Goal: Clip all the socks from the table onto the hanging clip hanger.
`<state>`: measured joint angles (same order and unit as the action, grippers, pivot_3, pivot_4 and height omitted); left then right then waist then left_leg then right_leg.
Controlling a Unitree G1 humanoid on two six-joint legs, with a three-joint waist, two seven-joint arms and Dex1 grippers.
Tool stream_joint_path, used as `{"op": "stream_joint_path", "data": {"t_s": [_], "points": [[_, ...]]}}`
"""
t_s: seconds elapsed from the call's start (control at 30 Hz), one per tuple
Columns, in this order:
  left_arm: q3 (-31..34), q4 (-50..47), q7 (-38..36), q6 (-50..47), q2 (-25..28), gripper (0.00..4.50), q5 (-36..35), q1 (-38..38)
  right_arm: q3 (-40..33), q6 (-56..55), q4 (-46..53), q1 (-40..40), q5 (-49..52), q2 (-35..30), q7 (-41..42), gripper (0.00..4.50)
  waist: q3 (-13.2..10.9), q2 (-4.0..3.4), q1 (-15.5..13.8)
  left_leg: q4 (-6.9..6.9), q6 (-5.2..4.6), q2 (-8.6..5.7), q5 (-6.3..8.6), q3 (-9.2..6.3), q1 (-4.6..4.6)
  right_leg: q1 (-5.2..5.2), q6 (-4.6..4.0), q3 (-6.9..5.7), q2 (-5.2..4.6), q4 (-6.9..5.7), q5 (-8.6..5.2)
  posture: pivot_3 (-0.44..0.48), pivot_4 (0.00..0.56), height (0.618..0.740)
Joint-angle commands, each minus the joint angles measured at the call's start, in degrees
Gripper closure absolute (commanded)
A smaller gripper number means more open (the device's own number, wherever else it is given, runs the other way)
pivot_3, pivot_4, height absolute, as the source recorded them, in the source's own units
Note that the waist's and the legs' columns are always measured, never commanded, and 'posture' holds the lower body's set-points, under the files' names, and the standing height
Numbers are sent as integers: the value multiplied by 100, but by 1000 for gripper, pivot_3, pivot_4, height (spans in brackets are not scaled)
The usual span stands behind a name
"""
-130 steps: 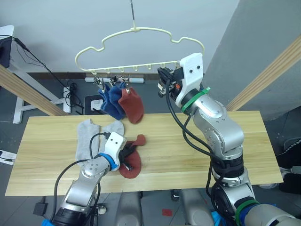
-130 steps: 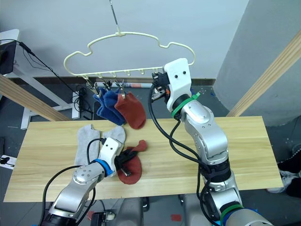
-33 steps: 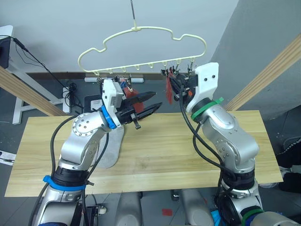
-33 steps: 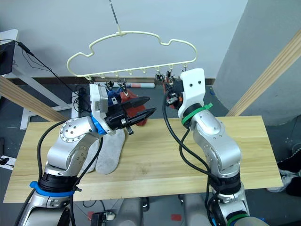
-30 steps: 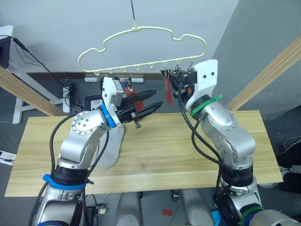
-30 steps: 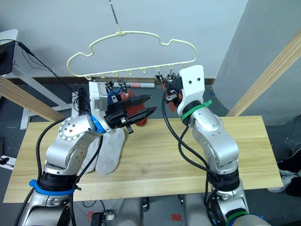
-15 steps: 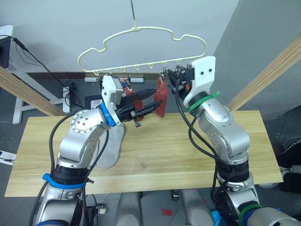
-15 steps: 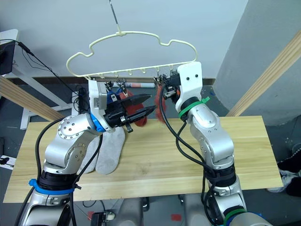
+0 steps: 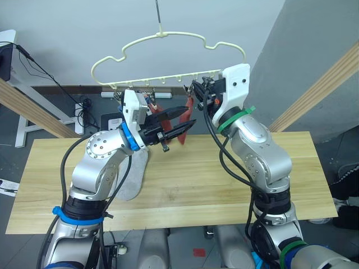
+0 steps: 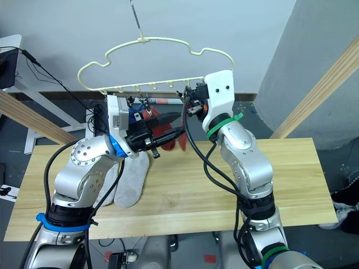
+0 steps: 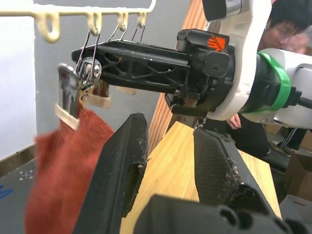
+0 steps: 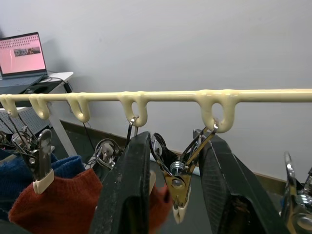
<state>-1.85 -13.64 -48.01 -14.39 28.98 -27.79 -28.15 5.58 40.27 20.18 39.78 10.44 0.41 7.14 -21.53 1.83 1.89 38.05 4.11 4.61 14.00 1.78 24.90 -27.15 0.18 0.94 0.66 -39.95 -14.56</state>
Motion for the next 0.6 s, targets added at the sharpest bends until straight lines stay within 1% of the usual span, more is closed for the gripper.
{"op": "stream_joint_path", "data": {"t_s": [0.03, 0.13, 0.2, 0.3, 0.4, 0.5, 0.6], "points": [[82, -202, 25, 86, -23, 2601, 34, -51, -103, -53, 190, 80, 120, 84, -27, 3464, 0, 0, 0, 0, 0, 0, 0, 0, 0, 0, -1, 0, 0, 0, 0, -63, 388, 701], [81, -232, 82, 70, -24, 2601, 86, -15, -159, -12, 236, 50, 135, 89, -59, 4133, 0, 0, 0, 0, 0, 0, 0, 0, 0, 0, -12, 0, 0, 0, 7, -67, 387, 701], [86, -245, 114, 82, -19, 2601, 133, 22, -202, 17, 271, 31, 140, 80, -74, 4491, 0, 0, 0, 0, 0, 0, 0, 0, 0, 0, -12, 0, 0, 0, 7, -67, 387, 701], [74, -248, 232, 105, 47, 2601, 338, 116, -259, 84, 357, -4, 159, 30, -55, 4491, 0, 0, 1, 0, 0, 0, 0, 0, 0, 0, -12, 0, 0, 0, 7, -69, 389, 701], [72, -340, 295, -2, 147, 2061, 467, 284, -280, 144, 421, -18, 170, -21, -38, 4500, 0, 0, 6, 0, 0, 0, 0, 0, 0, 0, -13, 0, 0, 0, 8, -75, 391, 701], [71, -572, 326, -102, 402, 1197, 669, 721, -282, 188, 460, 10, 187, -92, -9, 4500, 0, 0, 24, -1, 0, 2, 0, 2, 0, -1, -13, 2, 0, 0, 8, -75, 391, 701], [94, -685, 590, -327, 543, 211, 898, 1154, -298, 210, 471, 32, 229, -154, 8, 4500, -1, -1, 14, -2, 0, 3, 0, 1, 0, -3, -12, 3, 0, 1, 7, -72, 399, 701]]}}
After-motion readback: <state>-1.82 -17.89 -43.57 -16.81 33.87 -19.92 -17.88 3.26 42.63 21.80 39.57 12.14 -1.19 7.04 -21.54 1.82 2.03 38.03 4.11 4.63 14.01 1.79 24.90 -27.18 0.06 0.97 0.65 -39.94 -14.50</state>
